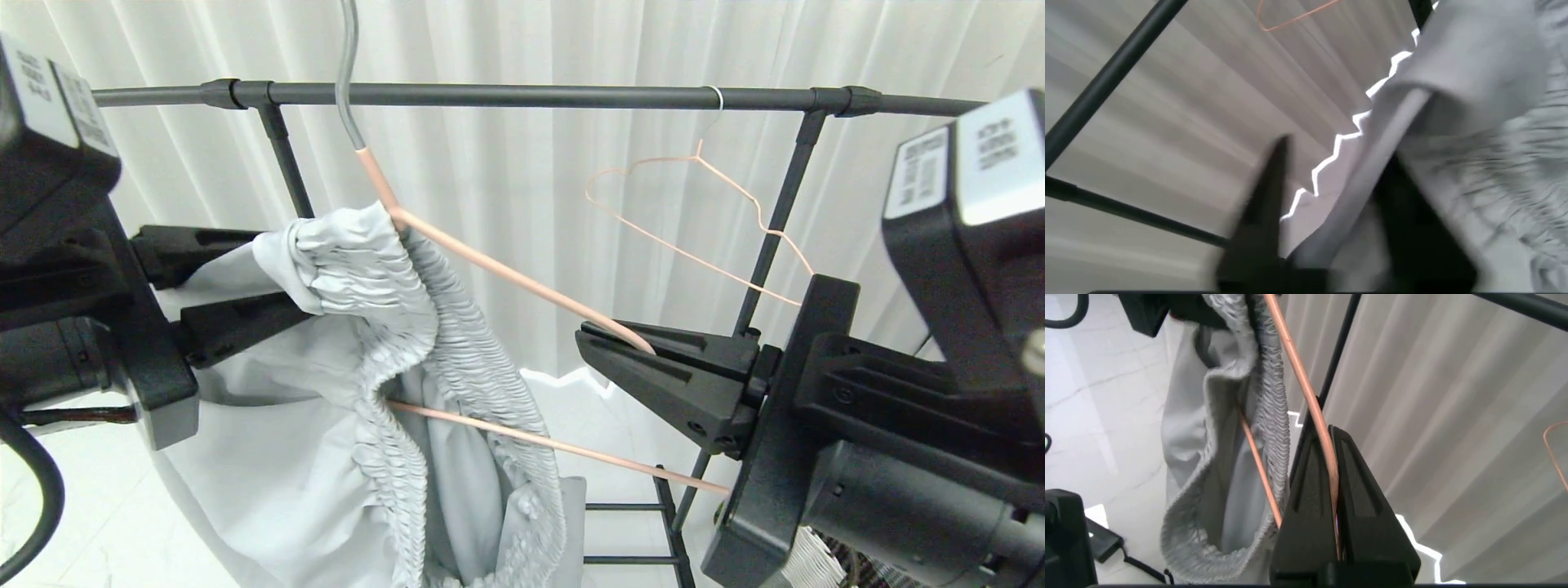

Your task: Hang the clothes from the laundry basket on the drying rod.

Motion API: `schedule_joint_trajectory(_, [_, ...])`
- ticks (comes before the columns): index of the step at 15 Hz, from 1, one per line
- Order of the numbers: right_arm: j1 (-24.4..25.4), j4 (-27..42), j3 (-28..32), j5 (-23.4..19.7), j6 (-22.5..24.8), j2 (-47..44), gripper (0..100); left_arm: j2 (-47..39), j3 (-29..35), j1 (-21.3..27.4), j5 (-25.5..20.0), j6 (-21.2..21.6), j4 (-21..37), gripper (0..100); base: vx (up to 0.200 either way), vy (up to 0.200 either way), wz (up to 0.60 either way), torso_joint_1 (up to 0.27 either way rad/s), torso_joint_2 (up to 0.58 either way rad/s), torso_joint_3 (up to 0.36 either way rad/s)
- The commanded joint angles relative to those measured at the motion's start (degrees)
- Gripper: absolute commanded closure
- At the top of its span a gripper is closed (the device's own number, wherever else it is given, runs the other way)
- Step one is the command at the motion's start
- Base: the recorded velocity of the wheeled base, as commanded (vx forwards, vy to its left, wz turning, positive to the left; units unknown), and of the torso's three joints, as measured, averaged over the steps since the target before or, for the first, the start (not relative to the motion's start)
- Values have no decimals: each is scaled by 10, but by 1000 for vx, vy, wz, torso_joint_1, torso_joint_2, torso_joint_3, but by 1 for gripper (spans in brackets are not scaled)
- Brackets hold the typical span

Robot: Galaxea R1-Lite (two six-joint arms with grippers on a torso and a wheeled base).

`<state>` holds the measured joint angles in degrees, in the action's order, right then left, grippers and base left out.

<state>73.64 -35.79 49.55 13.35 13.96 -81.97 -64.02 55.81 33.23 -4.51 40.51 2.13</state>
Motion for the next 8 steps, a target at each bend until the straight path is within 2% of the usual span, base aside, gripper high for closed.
schedule_joint_trajectory(1, [4, 0, 0, 0, 0, -1, 100, 0, -2, 0, -5, 0, 0, 100, 0, 0, 0, 0, 0, 0])
schedule_joint_trajectory(7, [4, 0, -1, 2, 0, -2, 100, 0, -3, -7, -15, -1, 0, 100, 0, 0, 0, 0, 0, 0])
schedule_joint_trajectory(8, [3, 0, -1, 4, 0, -1, 0, -1, -3, -10, -12, -1, 0, 100, 0, 0, 0, 0, 0, 0])
